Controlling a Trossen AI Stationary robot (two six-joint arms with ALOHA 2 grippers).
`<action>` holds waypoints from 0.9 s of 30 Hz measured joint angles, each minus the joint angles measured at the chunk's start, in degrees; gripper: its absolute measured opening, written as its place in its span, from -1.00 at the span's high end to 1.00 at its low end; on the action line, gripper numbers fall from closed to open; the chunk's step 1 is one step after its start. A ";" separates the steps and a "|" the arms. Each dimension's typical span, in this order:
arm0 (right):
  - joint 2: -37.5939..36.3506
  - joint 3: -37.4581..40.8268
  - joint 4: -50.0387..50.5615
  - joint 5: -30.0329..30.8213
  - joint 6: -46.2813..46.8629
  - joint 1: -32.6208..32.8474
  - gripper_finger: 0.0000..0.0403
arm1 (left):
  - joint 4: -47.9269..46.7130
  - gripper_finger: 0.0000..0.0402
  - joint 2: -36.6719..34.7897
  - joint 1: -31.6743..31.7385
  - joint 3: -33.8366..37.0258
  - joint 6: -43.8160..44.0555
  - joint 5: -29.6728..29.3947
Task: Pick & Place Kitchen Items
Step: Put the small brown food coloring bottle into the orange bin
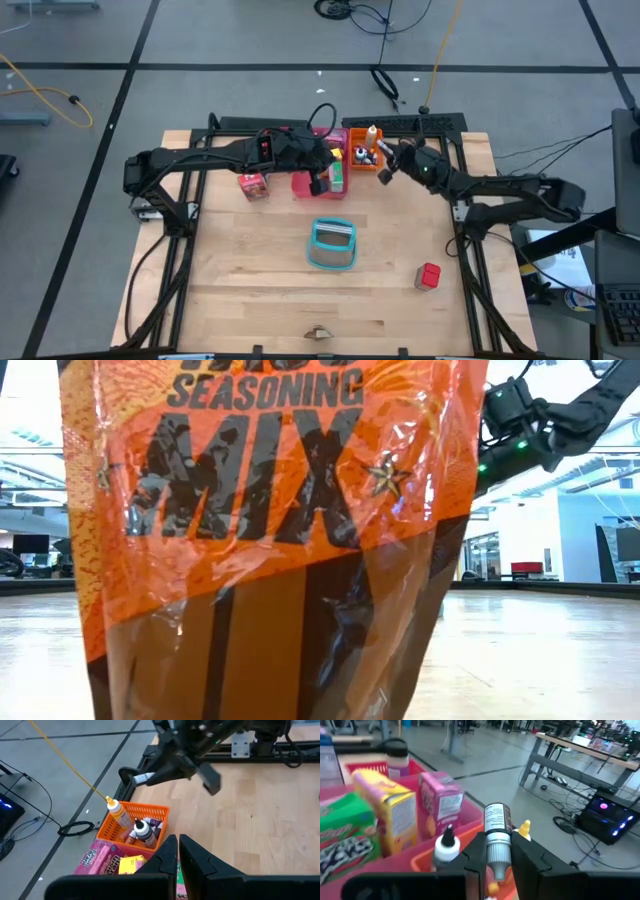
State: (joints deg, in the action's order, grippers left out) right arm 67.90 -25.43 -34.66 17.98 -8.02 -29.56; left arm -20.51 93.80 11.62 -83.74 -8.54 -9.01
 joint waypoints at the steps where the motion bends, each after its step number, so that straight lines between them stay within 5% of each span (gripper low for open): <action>1: 1.05 0.00 -1.75 -0.85 0.26 -0.91 0.74 | 0.28 0.89 0.00 -0.02 0.00 0.00 0.01; 12: 12.57 -2.39 -8.65 -7.82 3.65 -6.79 0.74 | 0.78 0.89 0.00 -0.02 0.00 -0.02 0.15; 27: 19.51 -5.60 -8.95 -7.74 3.97 -8.00 0.60 | 0.63 0.89 0.00 -0.02 0.00 0.24 0.12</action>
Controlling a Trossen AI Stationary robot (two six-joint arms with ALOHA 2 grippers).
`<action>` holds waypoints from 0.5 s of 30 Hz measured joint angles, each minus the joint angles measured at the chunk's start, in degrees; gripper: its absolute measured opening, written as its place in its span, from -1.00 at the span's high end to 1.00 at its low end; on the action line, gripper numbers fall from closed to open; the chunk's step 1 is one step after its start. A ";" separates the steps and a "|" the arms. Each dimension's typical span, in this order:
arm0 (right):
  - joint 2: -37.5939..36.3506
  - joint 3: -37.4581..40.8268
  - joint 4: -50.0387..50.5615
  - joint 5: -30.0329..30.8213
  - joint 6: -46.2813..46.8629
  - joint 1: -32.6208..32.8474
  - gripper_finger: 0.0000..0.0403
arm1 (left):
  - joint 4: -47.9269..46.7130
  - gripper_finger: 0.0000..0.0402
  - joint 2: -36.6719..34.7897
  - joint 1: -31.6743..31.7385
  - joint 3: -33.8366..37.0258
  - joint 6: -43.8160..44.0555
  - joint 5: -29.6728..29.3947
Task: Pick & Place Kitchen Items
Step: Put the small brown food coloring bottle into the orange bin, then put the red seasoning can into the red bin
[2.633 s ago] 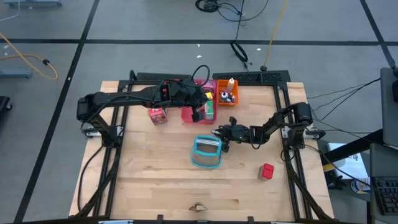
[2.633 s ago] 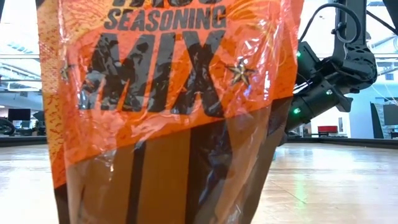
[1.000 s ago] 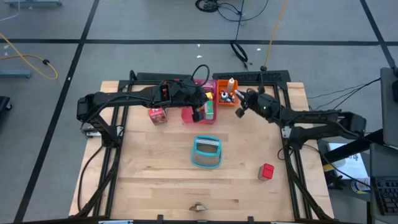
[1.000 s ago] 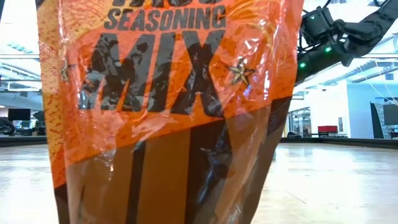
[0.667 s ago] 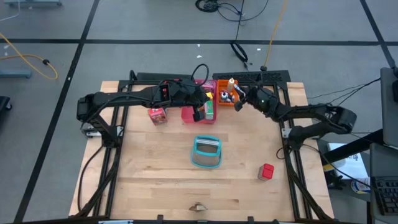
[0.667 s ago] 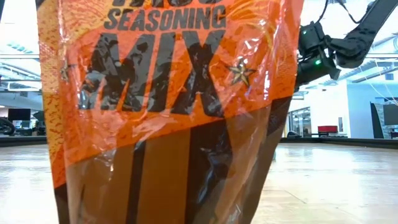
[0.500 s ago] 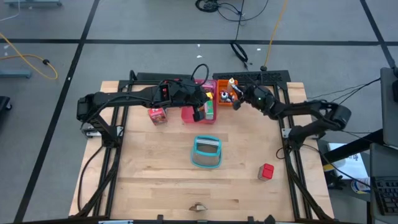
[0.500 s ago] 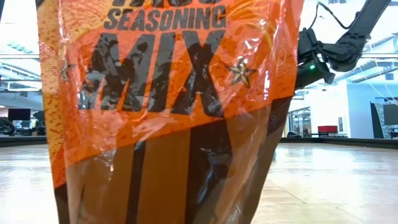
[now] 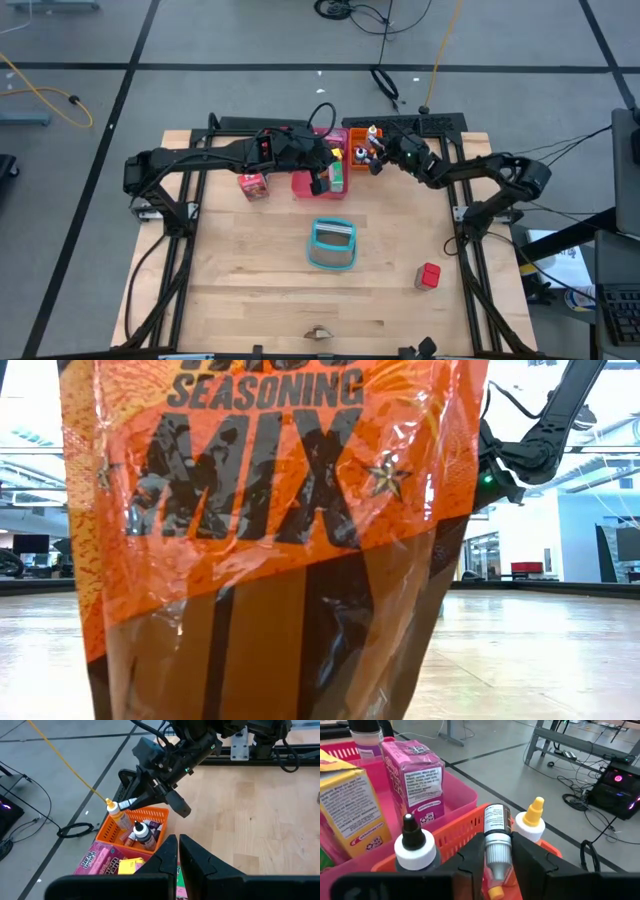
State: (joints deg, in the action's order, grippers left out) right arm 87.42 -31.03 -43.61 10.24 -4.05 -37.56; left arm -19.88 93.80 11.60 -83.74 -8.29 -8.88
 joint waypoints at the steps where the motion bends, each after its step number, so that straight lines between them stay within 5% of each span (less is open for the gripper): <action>1: 0.02 0.00 0.05 -0.02 -0.12 0.00 0.55 | 0.00 0.89 0.00 0.00 0.00 0.00 0.00; 15: -3.44 0.00 4.43 -1.79 -0.68 1.76 0.17 | -0.34 0.89 0.00 0.00 0.00 0.05 -0.02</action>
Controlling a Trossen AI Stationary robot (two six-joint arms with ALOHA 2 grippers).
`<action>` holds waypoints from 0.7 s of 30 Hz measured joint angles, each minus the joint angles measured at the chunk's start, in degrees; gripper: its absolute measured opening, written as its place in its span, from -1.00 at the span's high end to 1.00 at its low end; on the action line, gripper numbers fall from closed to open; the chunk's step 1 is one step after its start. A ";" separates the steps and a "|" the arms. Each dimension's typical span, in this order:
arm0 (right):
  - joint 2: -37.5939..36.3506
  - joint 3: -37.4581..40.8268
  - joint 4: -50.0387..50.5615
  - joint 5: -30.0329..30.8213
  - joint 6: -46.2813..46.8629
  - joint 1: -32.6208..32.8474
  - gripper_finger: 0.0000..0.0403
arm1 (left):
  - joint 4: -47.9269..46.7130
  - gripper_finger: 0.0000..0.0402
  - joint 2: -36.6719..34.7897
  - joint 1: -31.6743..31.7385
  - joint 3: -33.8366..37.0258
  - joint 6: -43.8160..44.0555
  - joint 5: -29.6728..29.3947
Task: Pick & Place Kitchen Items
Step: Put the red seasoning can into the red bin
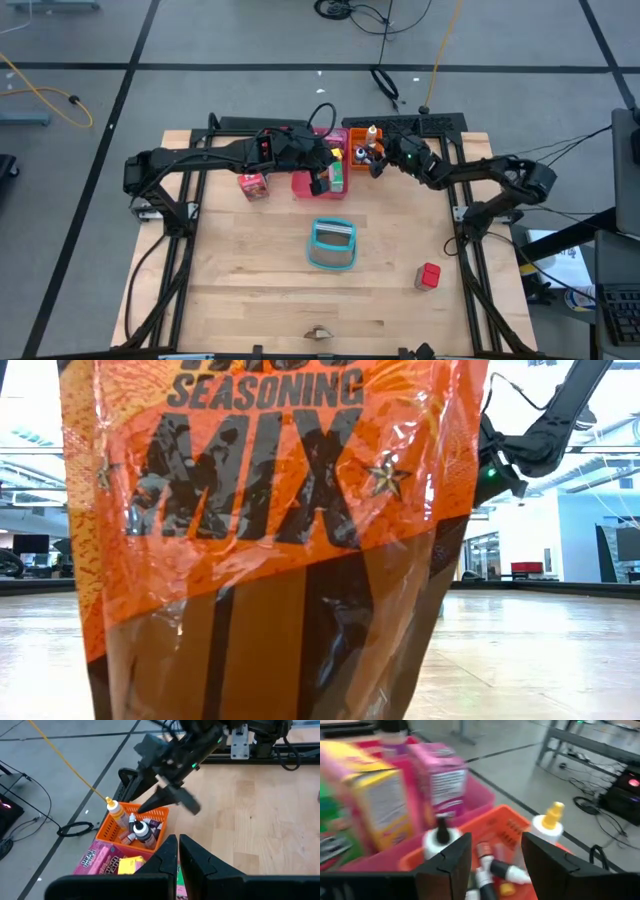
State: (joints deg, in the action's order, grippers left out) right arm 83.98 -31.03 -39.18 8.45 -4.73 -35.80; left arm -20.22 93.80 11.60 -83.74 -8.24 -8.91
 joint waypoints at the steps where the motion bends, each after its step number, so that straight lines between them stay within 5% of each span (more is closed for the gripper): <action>1: -1.49 0.00 2.26 -0.27 -0.73 0.63 0.17 | -0.35 0.89 0.00 0.00 0.00 -0.02 0.00; 7: -16.11 0.02 23.39 -1.91 -2.02 5.39 0.16 | -1.70 0.89 0.02 0.00 0.00 -0.06 -0.11; 16: -41.50 0.02 53.05 -14.84 5.98 18.37 0.16 | -2.91 0.89 0.02 0.00 0.00 -0.08 -0.11; 21: -50.22 0.02 64.24 -12.26 12.36 29.40 0.16 | -3.29 0.89 0.02 0.00 0.00 -0.08 -0.11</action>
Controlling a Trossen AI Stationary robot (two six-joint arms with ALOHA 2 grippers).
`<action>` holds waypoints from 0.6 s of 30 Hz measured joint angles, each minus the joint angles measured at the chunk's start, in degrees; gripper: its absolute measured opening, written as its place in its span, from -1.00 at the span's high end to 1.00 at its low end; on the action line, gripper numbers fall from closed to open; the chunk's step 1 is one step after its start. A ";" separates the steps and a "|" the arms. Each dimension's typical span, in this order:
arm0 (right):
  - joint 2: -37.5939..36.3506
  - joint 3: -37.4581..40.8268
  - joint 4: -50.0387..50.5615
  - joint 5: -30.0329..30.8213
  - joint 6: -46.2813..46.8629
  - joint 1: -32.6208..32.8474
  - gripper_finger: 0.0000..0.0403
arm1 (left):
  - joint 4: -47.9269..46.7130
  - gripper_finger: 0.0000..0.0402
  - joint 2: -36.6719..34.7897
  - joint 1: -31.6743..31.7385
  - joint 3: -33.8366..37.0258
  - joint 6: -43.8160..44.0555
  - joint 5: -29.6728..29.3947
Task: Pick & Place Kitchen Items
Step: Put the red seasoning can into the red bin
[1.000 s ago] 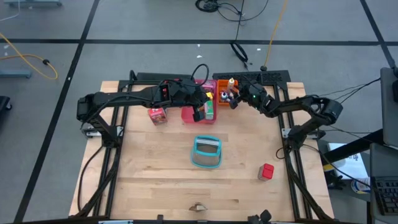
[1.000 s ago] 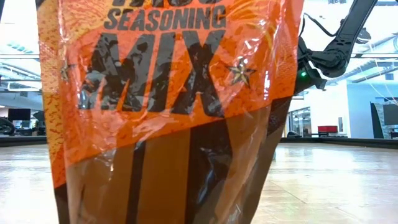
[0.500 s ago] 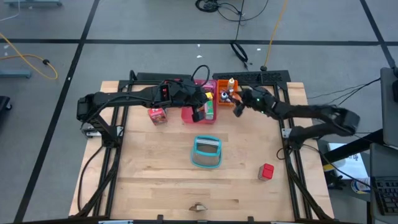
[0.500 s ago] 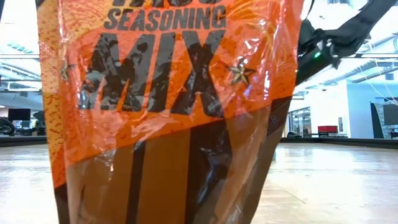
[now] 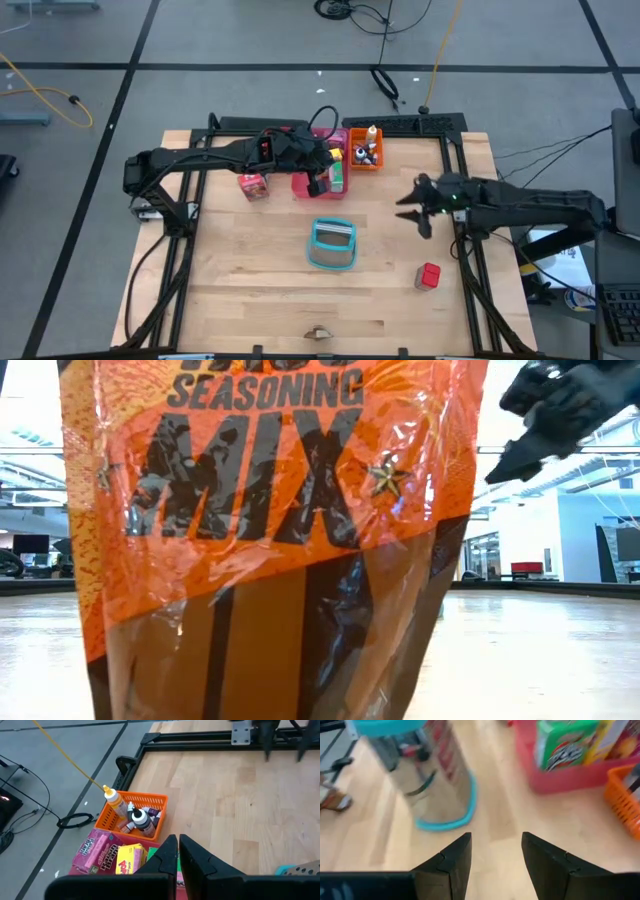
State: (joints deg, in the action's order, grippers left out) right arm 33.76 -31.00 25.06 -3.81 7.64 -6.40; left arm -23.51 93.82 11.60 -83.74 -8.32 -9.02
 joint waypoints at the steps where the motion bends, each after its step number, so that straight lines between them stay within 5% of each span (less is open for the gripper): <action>1: -1.09 0.00 1.36 1.34 1.71 2.15 0.16 | 0.00 0.89 0.00 0.00 0.00 0.00 0.00; 9: -2.35 0.00 3.96 7.00 12.36 16.87 0.26 | -0.48 0.89 0.00 0.00 0.00 -0.02 -0.02; 18: 0.44 0.02 -0.05 6.75 21.60 27.58 0.46 | -0.46 0.89 0.00 0.00 0.00 -0.39 -0.02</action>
State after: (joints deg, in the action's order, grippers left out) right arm 34.20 -30.98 25.01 2.94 29.24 21.17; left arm -23.97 93.82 11.60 -83.74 -8.71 -9.04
